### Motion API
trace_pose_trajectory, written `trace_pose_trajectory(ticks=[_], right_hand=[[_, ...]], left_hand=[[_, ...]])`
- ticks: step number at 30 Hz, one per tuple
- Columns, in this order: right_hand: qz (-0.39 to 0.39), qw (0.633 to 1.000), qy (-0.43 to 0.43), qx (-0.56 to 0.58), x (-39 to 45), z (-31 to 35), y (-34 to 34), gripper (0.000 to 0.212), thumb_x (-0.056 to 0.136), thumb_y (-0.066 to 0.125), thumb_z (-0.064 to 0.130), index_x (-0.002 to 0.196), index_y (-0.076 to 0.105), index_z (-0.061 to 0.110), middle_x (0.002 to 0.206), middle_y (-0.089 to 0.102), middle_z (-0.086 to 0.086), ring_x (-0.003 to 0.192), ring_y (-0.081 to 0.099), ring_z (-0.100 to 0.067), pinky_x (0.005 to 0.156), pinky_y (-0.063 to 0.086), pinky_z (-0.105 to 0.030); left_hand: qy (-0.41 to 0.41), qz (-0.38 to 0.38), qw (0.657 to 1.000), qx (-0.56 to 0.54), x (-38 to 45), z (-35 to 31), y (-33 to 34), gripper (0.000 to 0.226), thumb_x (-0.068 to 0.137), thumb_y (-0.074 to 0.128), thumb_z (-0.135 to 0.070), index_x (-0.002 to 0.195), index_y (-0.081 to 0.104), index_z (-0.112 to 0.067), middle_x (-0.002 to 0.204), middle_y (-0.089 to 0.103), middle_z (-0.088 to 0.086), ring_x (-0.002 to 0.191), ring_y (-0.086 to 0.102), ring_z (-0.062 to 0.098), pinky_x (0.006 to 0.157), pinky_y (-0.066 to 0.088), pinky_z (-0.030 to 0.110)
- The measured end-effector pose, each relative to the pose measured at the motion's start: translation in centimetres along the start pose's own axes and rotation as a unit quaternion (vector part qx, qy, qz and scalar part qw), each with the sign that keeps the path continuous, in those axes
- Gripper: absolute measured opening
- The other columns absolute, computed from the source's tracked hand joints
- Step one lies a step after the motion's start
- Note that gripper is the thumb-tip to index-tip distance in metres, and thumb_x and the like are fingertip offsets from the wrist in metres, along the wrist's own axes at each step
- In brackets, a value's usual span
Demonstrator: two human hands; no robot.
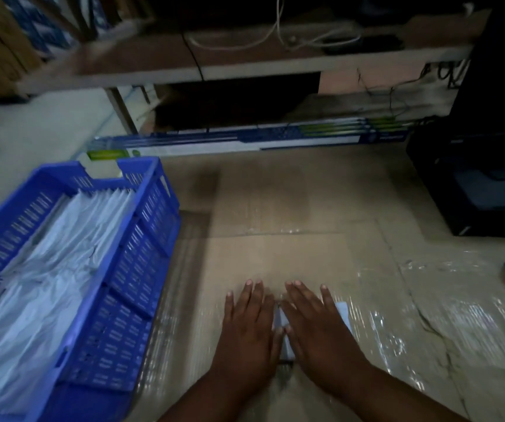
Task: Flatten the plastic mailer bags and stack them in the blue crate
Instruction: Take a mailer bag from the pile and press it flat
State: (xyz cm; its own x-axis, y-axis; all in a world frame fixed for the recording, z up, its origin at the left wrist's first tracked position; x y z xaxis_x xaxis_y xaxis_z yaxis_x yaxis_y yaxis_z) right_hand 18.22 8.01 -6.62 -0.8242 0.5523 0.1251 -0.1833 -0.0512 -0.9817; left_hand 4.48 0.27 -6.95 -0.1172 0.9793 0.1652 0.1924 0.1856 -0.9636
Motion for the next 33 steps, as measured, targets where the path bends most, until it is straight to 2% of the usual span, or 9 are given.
trace_pose_trajectory(ticks=[3,6,8,13,18,22,25,30,33], right_hand=[[-0.02,0.997,-0.077,-0.009,-1.9,0.7,-0.8,0.061,0.096,0.056,0.038,0.153,0.052,0.017,0.171,0.03,-0.011,0.159,0.024,-0.033,0.127,0.015,-0.062],[0.015,0.992,-0.122,-0.021,-4.0,1.0,-0.1,0.076,0.098,0.052,0.052,0.166,0.03,0.025,0.176,0.012,-0.004,0.162,0.014,-0.031,0.127,0.012,-0.062],[0.044,0.993,-0.11,-0.018,-4.4,0.9,0.3,0.079,0.1,0.048,0.057,0.168,0.02,0.027,0.177,0.007,-0.001,0.162,0.01,-0.031,0.127,0.014,-0.063],[0.082,0.992,-0.094,-0.007,-3.7,0.7,0.9,0.077,0.1,0.043,0.057,0.168,0.021,0.027,0.176,0.014,0.0,0.161,0.015,-0.031,0.126,0.022,-0.061],[0.076,0.991,-0.107,0.006,-3.8,0.2,0.2,0.075,0.1,0.044,0.051,0.167,0.022,0.026,0.176,0.016,-0.001,0.161,0.018,-0.026,0.128,0.014,-0.054],[0.043,0.998,-0.04,0.017,-5.9,-3.1,-0.3,0.079,0.096,0.05,0.044,0.166,0.026,0.015,0.173,0.023,-0.01,0.16,0.023,-0.026,0.126,0.017,-0.055],[0.066,0.998,-0.01,0.02,-7.9,-5.6,0.7,0.077,0.101,0.045,0.047,0.167,0.021,0.016,0.176,0.011,-0.008,0.162,0.012,-0.025,0.129,0.018,-0.054],[0.046,0.999,0.006,0.027,-6.2,-5.7,-0.2,0.069,0.1,0.039,0.051,0.157,0.045,0.012,0.168,0.036,-0.012,0.154,0.037,-0.028,0.126,0.022,-0.053],[0.023,0.999,-0.003,0.042,-3.4,-3.5,-1.3,0.067,0.098,0.038,0.044,0.151,0.052,0.006,0.16,0.048,-0.016,0.148,0.046,-0.031,0.123,0.033,-0.056]], left_hand=[[0.021,-0.01,1.0,-0.013,-2.9,-0.6,-1.7,0.076,0.1,0.051,-0.052,0.161,0.038,-0.008,0.173,0.021,0.016,0.161,0.015,0.034,0.124,0.021,0.056],[0.044,0.018,0.999,-0.019,-6.2,-1.1,-1.4,0.093,0.092,0.061,-0.049,0.165,0.023,-0.008,0.175,0.01,0.013,0.162,0.01,0.031,0.124,0.028,0.055],[0.045,0.036,0.998,-0.041,-7.3,-1.4,-1.2,0.099,0.087,0.066,-0.045,0.166,0.019,-0.008,0.176,0.006,0.012,0.163,0.007,0.03,0.122,0.033,0.056],[0.03,0.043,0.997,-0.05,-6.9,-1.1,-0.8,0.097,0.086,0.063,-0.041,0.166,0.02,-0.008,0.175,0.009,0.012,0.162,0.009,0.031,0.121,0.033,0.058],[0.021,0.04,0.998,0.051,-5.5,-1.8,-1.3,0.083,0.086,0.057,-0.05,0.156,0.046,-0.007,0.168,0.032,0.017,0.156,0.031,0.034,0.114,0.04,0.064],[0.102,0.038,0.994,0.018,-3.2,-6.2,-1.2,0.084,0.092,0.054,-0.04,0.165,0.026,-0.01,0.174,0.017,0.009,0.162,0.011,0.028,0.129,0.019,0.054],[0.131,0.046,0.99,-0.02,-2.5,-8.2,0.5,0.086,0.086,0.056,-0.031,0.164,0.03,-0.007,0.173,0.021,0.01,0.162,0.013,0.027,0.127,0.022,0.056],[0.128,0.021,0.99,-0.048,-1.5,-7.3,0.2,0.069,0.092,0.054,-0.03,0.156,0.046,-0.004,0.164,0.041,0.016,0.154,0.037,0.032,0.122,0.036,0.055],[0.099,0.014,0.995,-0.026,-0.4,-5.5,-0.2,0.062,0.101,0.048,-0.03,0.157,0.043,-0.003,0.164,0.039,0.017,0.156,0.033,0.031,0.127,0.027,0.049]])
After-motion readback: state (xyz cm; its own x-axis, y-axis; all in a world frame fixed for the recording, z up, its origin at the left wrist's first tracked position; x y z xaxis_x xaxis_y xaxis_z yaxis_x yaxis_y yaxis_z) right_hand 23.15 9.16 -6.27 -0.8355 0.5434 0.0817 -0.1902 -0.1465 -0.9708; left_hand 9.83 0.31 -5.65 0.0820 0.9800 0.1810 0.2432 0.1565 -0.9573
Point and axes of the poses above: each hand's wrist, its own x-axis towards the middle knuckle, its own y-axis out of the palm, z = x × y, the point moved 5 cm from there along x, towards the middle knuckle
